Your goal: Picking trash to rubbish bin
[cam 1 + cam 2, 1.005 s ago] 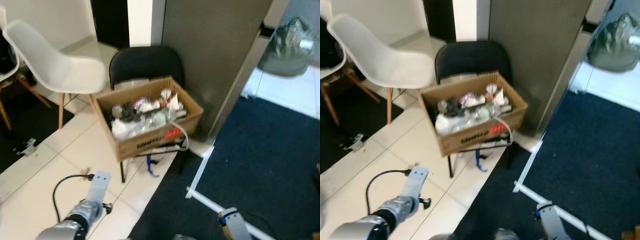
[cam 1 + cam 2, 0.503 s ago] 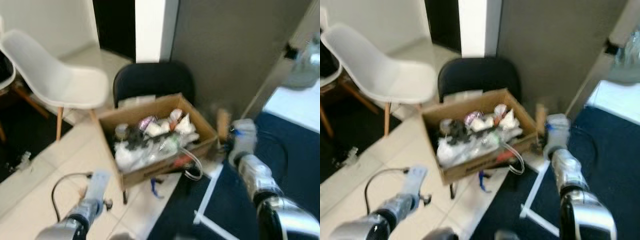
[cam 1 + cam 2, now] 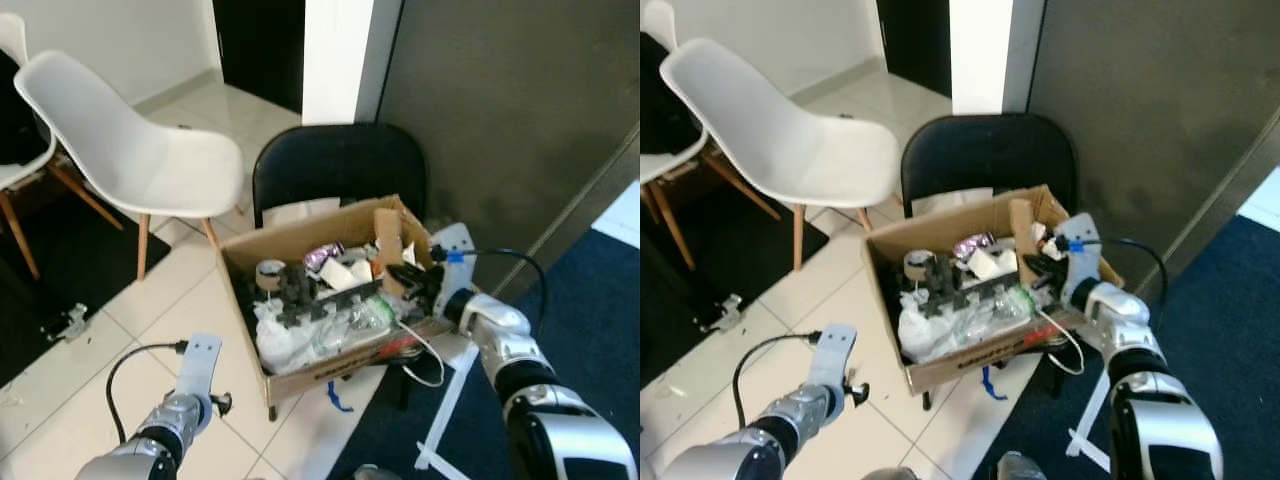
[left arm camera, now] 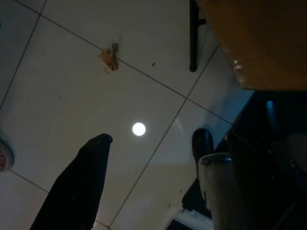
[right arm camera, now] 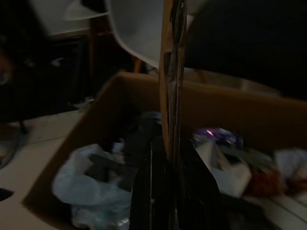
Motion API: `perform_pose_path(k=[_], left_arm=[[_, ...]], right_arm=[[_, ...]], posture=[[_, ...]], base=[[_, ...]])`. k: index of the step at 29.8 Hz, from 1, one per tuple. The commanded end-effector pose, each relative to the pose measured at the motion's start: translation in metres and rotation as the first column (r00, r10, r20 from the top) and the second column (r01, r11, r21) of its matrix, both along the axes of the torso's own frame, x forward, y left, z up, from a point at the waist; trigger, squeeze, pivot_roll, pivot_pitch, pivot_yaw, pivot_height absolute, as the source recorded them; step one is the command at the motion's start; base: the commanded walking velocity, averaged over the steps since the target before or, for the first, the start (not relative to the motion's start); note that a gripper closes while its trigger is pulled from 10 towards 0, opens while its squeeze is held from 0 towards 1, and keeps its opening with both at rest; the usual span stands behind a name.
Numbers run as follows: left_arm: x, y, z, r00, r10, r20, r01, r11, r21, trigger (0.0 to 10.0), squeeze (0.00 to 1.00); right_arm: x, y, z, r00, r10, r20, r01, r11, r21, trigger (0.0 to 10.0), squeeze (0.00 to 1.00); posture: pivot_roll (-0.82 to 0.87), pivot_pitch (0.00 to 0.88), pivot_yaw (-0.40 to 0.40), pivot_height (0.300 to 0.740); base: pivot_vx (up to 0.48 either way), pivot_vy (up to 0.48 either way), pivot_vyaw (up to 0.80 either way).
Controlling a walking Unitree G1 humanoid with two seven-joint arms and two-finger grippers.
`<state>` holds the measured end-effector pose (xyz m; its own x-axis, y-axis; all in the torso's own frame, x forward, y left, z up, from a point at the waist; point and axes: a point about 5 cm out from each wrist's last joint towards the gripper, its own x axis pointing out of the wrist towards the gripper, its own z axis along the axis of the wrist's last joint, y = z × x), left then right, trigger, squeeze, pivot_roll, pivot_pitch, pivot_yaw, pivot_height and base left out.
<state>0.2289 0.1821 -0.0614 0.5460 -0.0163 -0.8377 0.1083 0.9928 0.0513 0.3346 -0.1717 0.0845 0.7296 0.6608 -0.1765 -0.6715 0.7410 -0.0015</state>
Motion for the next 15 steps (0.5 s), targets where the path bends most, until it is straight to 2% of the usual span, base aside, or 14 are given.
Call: perform_pose_path(k=[1,2,3,5,6,7,8,9,12,13,14,15], left_arm=[[-0.005,0.000,-0.003,1.000,0.000,-0.021,0.000,1.000,0.001,10.0,0.00],[-0.005,0.000,-0.003,1.000,0.000,-0.021,0.000,1.000,0.001,10.0,0.00],[-0.004,-0.001,-0.003,1.000,0.001,-0.018,-0.001,1.000,0.000,10.0,0.00],[-0.004,-0.001,-0.003,1.000,0.001,-0.018,-0.001,1.000,0.000,10.0,0.00],[-0.004,-0.001,-0.003,1.000,0.002,-0.018,-0.002,1.000,-0.001,10.0,0.00],[-0.004,-0.001,-0.003,1.000,0.002,-0.018,-0.002,1.000,-0.001,10.0,0.00],[-0.004,-0.002,-0.003,1.000,0.002,-0.017,-0.002,1.000,-0.002,10.0,0.00],[-0.004,-0.002,-0.003,1.000,0.002,-0.017,-0.002,1.000,-0.002,10.0,0.00],[-0.004,-0.003,-0.003,1.000,-0.001,-0.017,0.001,1.000,-0.004,10.0,0.00],[-0.004,-0.004,-0.003,1.000,0.000,-0.016,0.000,1.000,-0.004,10.0,0.00],[-0.004,-0.004,-0.003,1.000,0.002,-0.016,-0.002,1.000,-0.005,10.0,0.00],[-0.004,-0.004,-0.003,1.000,0.006,-0.015,-0.006,1.000,-0.007,10.0,0.00]], right_arm=[[0.002,0.010,0.004,0.999,0.051,0.014,-0.050,0.998,-0.026,10.0,0.00],[0.002,0.010,0.004,0.999,0.051,0.014,-0.050,0.998,-0.026,10.0,0.00],[0.008,0.049,0.012,0.988,0.131,0.078,-0.120,0.984,-0.134,10.0,0.00],[0.008,0.049,0.012,0.988,0.131,0.078,-0.120,0.984,-0.134,10.0,0.00],[0.012,0.065,0.015,0.987,0.127,0.102,-0.107,0.978,-0.181,10.0,0.00],[0.012,0.065,0.015,0.987,0.127,0.102,-0.107,0.978,-0.181,10.0,0.00],[0.017,0.081,0.019,0.989,0.095,0.116,-0.073,0.981,-0.181,10.0,0.00],[0.017,0.081,0.019,0.989,0.095,0.116,-0.073,0.981,-0.181,10.0,0.00],[0.025,0.111,0.027,0.996,0.019,0.091,-0.006,0.989,-0.146,10.0,0.00],[0.026,0.118,0.027,0.997,0.001,0.083,0.012,0.987,-0.158,10.0,0.60],[0.026,0.122,0.026,0.997,-0.009,0.071,0.021,0.985,-0.170,10.0,1.00],[0.026,0.126,0.026,0.998,-0.021,0.062,0.032,0.984,-0.177,10.0,1.00]], posture=[[0.02,0.000,0.007,0.740],[0.02,0.000,0.007,0.740],[0.02,0.000,0.001,0.740],[0.02,0.000,0.001,0.740],[0.02,0.000,-0.002,0.740],[0.02,0.000,-0.002,0.740],[0.02,0.000,-0.005,0.740],[0.02,0.000,-0.005,0.740],[0.03,0.000,-0.020,0.740],[0.04,0.000,-0.023,0.740],[0.04,0.000,-0.028,0.740],[0.04,0.000,-0.031,0.740]], base=[[0.000,0.000,0.00],[0.000,0.000,0.00],[0.000,0.000,0.00],[0.000,0.000,0.00],[0.000,0.000,0.00],[0.000,0.000,0.00],[0.000,0.000,0.00],[0.000,0.000,0.00],[0.000,0.000,0.00],[0.000,0.000,0.00],[0.000,0.000,0.00],[0.000,0.000,0.00]])
